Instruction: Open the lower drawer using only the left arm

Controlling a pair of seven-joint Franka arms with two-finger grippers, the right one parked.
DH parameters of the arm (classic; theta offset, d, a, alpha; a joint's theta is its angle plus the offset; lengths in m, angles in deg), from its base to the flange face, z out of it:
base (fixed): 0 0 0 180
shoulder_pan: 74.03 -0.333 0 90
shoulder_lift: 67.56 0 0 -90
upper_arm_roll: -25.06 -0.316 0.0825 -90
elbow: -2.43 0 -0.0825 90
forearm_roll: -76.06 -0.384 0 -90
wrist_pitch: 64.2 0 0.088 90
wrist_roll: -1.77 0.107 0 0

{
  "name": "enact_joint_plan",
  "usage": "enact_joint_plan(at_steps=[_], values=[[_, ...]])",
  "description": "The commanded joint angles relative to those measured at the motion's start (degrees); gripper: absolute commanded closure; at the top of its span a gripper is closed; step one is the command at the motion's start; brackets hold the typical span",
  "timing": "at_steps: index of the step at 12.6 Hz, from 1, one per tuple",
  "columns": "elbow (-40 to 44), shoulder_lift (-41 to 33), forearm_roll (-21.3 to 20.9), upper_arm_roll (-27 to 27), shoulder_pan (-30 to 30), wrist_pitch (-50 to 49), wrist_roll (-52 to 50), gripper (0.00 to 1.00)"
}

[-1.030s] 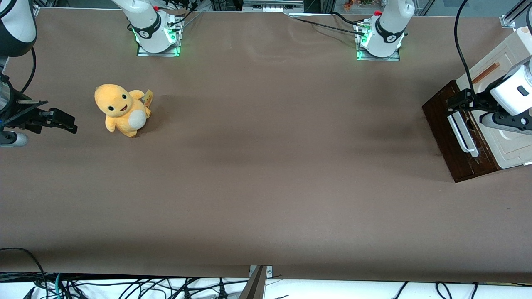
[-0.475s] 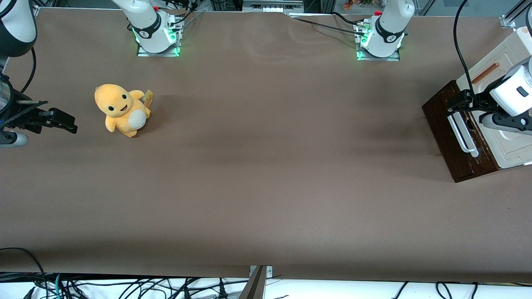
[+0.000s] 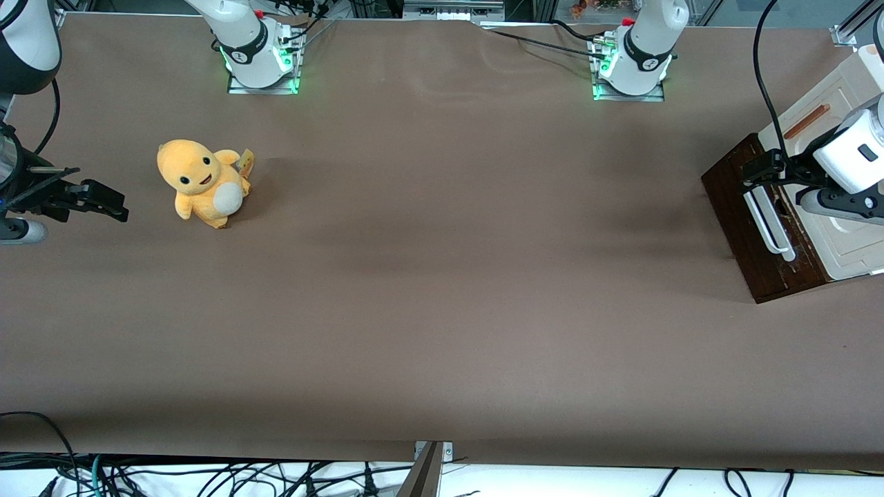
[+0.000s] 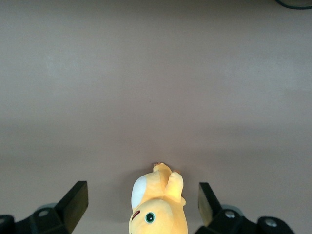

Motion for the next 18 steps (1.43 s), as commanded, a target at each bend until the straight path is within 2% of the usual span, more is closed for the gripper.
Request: enact_joint_plan(at_steps=[1,13,17,18], values=[[1.07,0.47,-0.94,0.2,0.06,-1.03,-0.44,0.0],[0.8,0.74,-0.86,0.11,-0.2,-1.91,-1.14,0.0],[0.89,6.25,-1.03,1.16,0.32,-1.12,-15.61,0.0],[0.89,8.27,-2.51,2.04,0.41,-0.86,-18.35,0.0]])
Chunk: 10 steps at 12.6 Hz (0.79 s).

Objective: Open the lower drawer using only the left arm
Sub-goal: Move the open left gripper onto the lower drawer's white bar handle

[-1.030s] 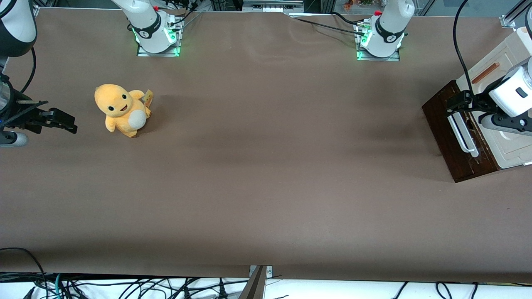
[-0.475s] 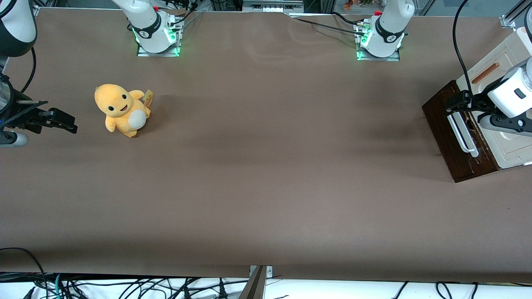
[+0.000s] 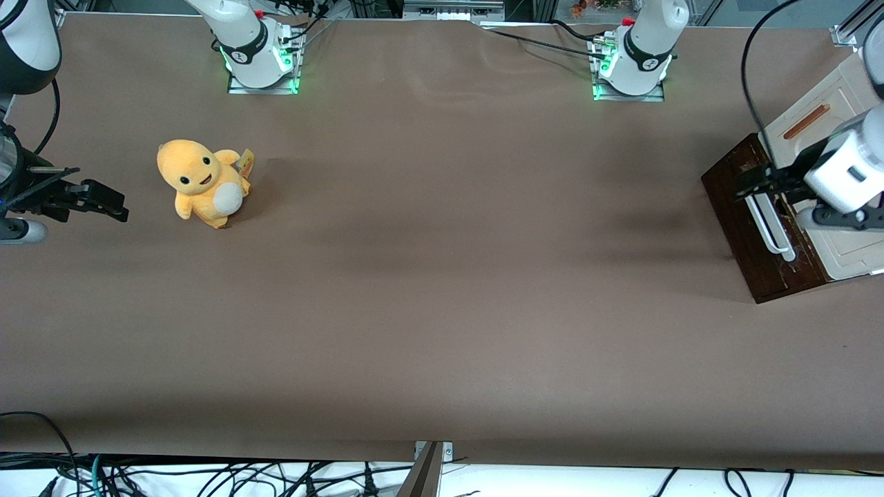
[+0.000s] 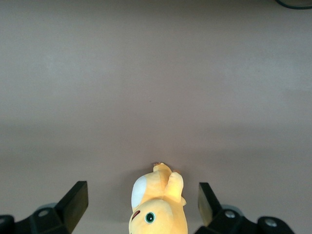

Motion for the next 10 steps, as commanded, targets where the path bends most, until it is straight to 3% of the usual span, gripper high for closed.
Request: enact_joint_plan(at_steps=[1,6,10], values=[[1.02,5.99,-5.76,2.78,0.85,0.28,-7.99,0.0],[0.05,19.25,-30.09,10.43,2.17,-0.34,-29.52,0.0],[-3.54,26.21,-48.29,10.71,2.17,-4.9,-36.83,0.0]])
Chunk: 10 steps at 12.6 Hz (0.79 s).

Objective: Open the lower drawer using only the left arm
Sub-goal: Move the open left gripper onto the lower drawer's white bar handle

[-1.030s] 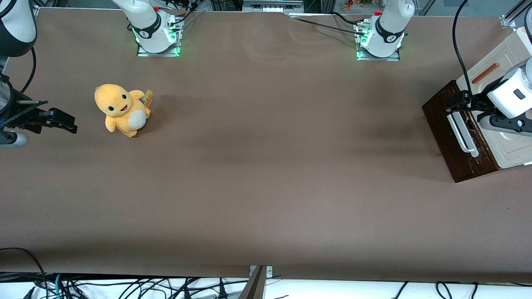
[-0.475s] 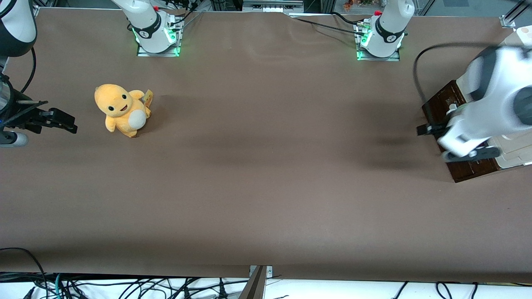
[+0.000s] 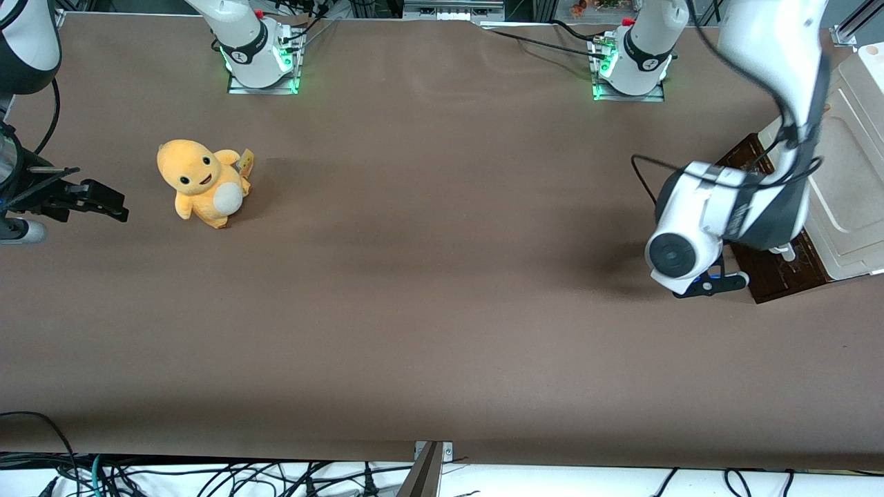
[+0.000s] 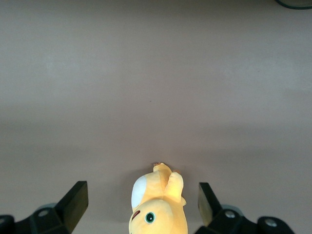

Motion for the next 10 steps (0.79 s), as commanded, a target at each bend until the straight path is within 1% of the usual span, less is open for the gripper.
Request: enact_joint_plan(at_steps=[1,2,3,7,8,9,10], values=[[-2.85,2.49,-9.79,0.1,-0.53,-2.83,-4.67,0.0],[-3.12,3.8,-12.7,0.1,-0.79,-3.79,-4.86,0.0],[-3.03,4.78,-14.46,0.1,-1.23,-5.37,-4.86,0.0],[-3.12,6.28,-18.61,0.1,-2.72,-7.41,-4.77,0.01],[-3.12,6.54,-18.96,-0.08,-2.82,-7.41,-4.77,0.05],[-3.12,6.72,-19.4,-0.17,-3.08,-7.49,-4.68,0.16],[-3.12,7.07,-19.4,-0.17,-3.17,-7.58,-4.51,0.33]])
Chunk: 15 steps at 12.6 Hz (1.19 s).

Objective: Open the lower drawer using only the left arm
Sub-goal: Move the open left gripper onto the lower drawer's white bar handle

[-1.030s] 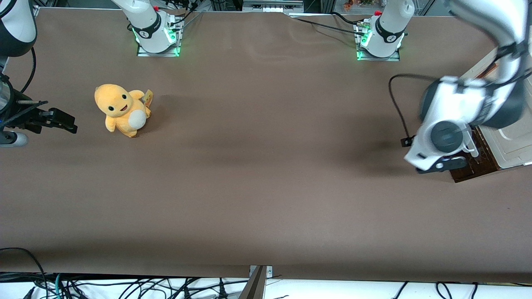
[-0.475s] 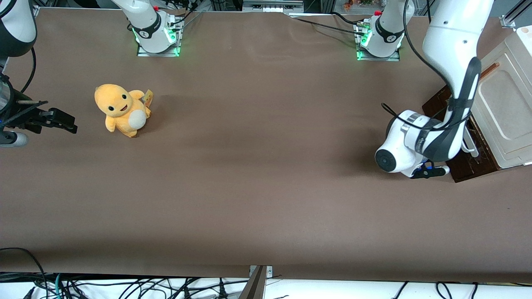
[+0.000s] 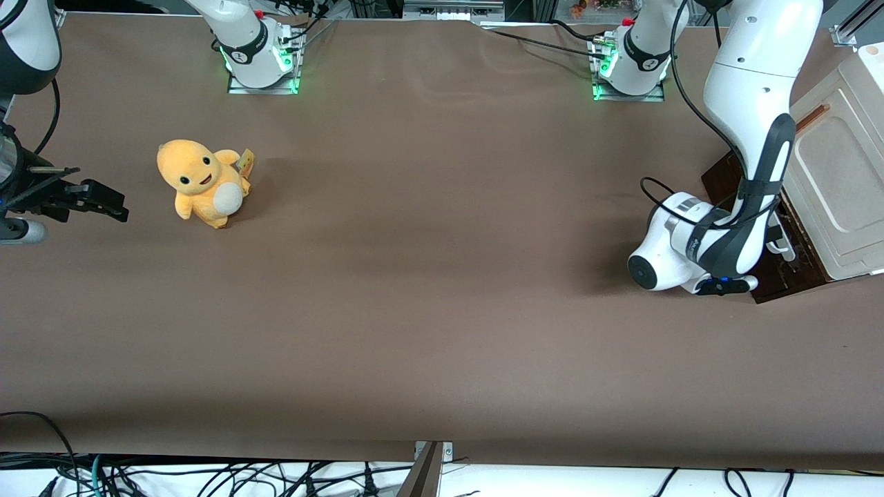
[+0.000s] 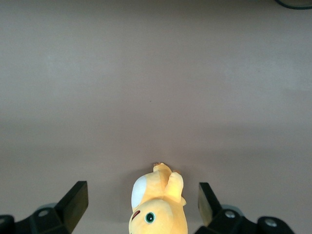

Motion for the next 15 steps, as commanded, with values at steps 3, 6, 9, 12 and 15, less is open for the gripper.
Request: enact_joint_plan(at_steps=[3,6,9,12,15], values=[[-0.03,0.72,-1.89,0.21,-0.58,-1.96,1.31,0.87],[0.24,0.63,-1.98,0.21,-0.49,-2.58,3.25,1.0],[0.59,0.63,-1.8,0.3,-0.23,-2.76,4.04,1.0],[1.12,0.54,-0.84,0.56,1.0,-2.85,4.04,1.0],[1.56,0.37,0.56,0.56,1.97,-2.93,3.96,1.0]])
